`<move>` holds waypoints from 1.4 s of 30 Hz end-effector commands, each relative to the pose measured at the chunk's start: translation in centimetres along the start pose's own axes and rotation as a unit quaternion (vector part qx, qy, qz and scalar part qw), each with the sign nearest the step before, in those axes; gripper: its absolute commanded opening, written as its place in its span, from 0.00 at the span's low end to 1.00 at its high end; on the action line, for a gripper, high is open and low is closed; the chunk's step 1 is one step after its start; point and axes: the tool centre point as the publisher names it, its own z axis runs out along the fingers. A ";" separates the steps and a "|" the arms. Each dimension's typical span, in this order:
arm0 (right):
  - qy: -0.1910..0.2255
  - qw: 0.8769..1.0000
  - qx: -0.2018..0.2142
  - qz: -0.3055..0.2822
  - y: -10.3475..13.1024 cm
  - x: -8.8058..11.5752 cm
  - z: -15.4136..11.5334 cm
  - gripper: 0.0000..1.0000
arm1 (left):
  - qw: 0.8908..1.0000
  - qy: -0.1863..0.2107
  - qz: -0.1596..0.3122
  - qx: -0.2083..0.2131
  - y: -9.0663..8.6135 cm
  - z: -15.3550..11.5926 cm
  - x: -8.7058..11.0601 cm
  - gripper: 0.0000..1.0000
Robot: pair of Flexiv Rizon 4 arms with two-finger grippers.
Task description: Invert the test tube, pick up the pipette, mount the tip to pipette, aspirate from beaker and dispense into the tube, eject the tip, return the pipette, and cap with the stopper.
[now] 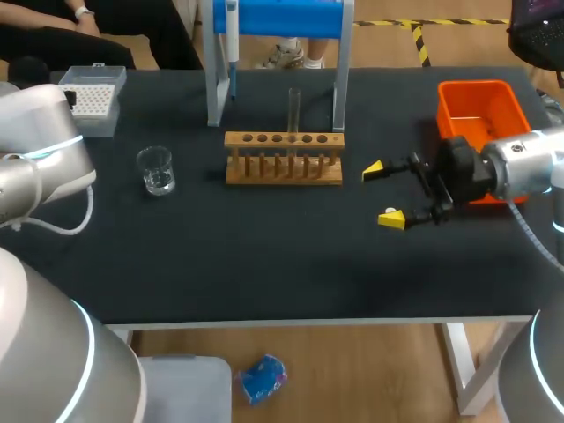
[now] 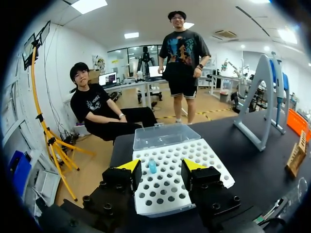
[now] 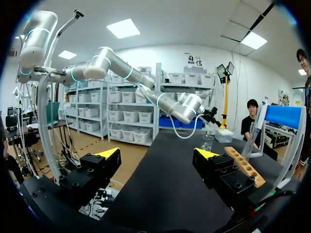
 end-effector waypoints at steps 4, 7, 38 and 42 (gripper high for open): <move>-0.001 1.000 0.000 0.000 0.0 0.0 0.0 1.00 | 1.000 -0.005 0.003 0.004 0.2 1.0 -0.4 0.46; -0.001 1.000 0.000 0.000 0.0 0.0 0.0 1.00 | 1.000 -0.008 0.003 0.004 0.2 1.2 -0.7 0.46; -0.001 1.000 0.000 0.000 0.0 0.0 0.0 1.00 | 1.000 -0.010 0.010 0.004 0.0 1.9 -0.9 0.35; -0.001 1.000 0.000 0.000 0.0 0.0 0.0 1.00 | 1.000 -0.010 0.011 0.003 0.1 1.9 -0.8 0.30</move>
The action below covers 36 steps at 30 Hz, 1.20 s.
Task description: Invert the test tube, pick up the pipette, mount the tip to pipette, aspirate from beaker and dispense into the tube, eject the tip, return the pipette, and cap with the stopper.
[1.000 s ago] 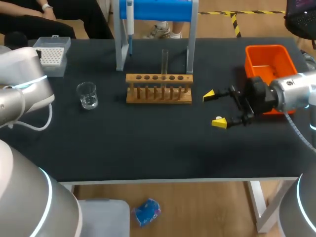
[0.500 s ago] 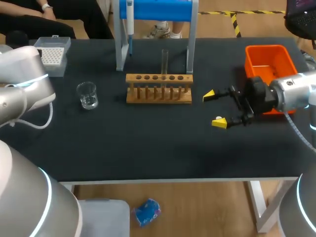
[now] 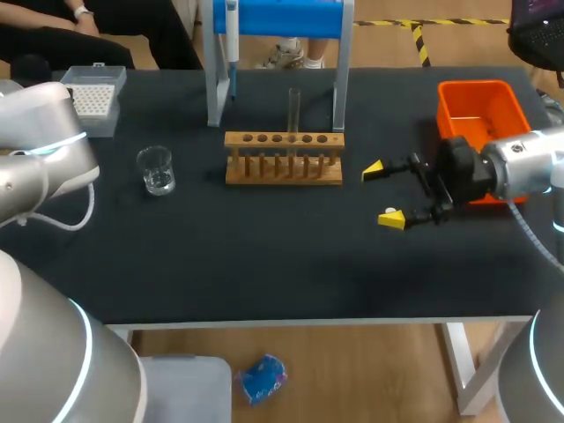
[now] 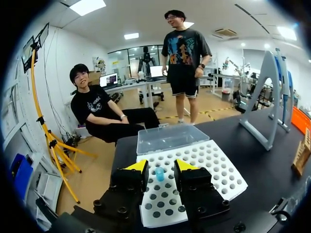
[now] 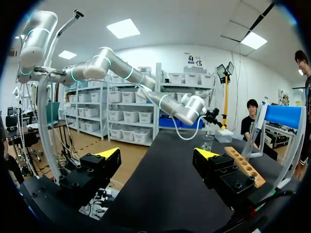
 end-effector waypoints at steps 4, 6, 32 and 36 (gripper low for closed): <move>-0.001 1.000 0.000 0.000 0.0 0.0 0.0 1.00 | 1.000 -0.002 0.004 0.000 0.2 0.3 0.1 0.23; -0.001 1.000 0.000 0.000 0.0 0.0 0.0 1.00 | 1.000 -0.003 0.005 0.000 0.2 0.3 0.1 0.25; -0.001 1.000 0.000 0.000 0.0 0.0 0.0 1.00 | 1.000 -0.006 0.017 -0.010 0.4 0.5 0.3 0.01; -0.001 1.000 0.000 0.000 0.0 0.0 0.0 1.00 | 1.000 -0.009 0.017 -0.012 0.3 0.6 0.3 0.00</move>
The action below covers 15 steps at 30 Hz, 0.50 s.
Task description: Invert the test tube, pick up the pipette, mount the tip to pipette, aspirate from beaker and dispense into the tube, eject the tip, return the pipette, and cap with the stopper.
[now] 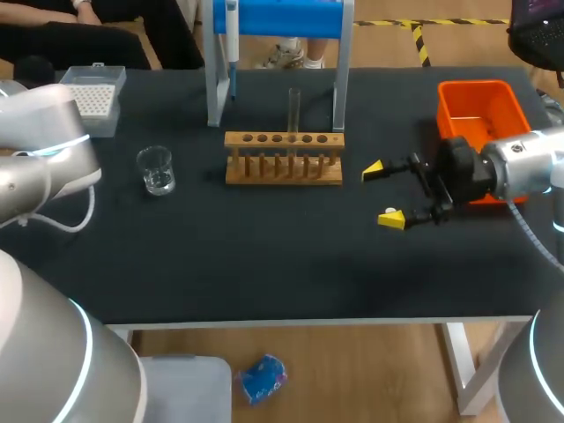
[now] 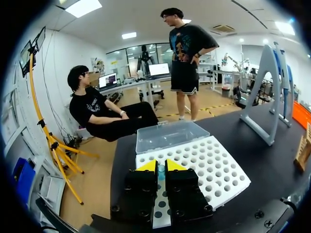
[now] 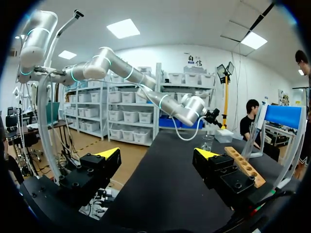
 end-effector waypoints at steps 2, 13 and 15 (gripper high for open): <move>-0.001 1.000 0.001 0.000 0.0 0.1 0.0 1.00 | 1.000 -0.003 0.004 -0.004 -0.1 0.4 0.3 0.00; -0.001 1.000 0.001 0.000 0.0 0.1 0.0 1.00 | 1.000 0.003 0.010 0.003 -0.5 -0.1 0.7 0.00; -0.001 1.000 0.001 0.000 0.0 0.1 0.0 1.00 | 1.000 0.002 0.007 0.002 -0.5 -0.2 0.7 0.00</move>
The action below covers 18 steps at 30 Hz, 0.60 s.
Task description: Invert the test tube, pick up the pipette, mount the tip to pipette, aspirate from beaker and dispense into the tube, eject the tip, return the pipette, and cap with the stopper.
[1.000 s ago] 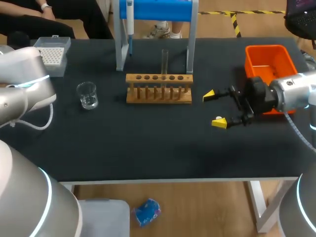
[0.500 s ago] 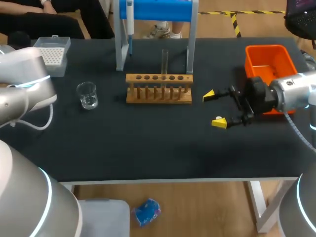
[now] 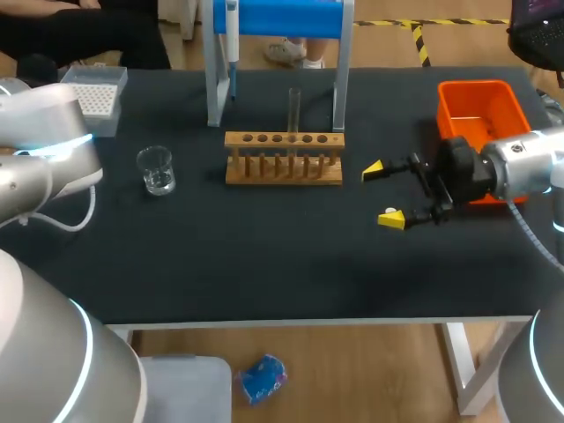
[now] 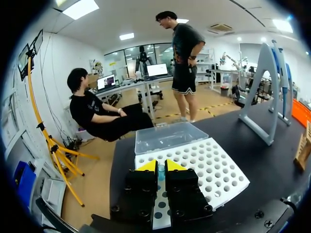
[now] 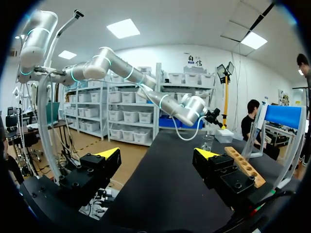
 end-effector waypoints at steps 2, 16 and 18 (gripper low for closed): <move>-0.001 1.000 0.001 0.000 0.0 0.1 0.0 1.00 | 1.000 -0.002 -0.003 -0.002 0.0 -0.3 0.1 0.00; -0.001 1.000 0.001 0.000 0.0 0.1 0.0 1.00 | 1.000 -0.012 -0.003 0.001 -0.7 -0.8 -0.5 0.00; -0.001 1.000 0.001 0.000 0.0 0.1 0.0 1.00 | 1.000 -0.011 -0.007 0.002 -1.0 -0.9 -0.5 0.00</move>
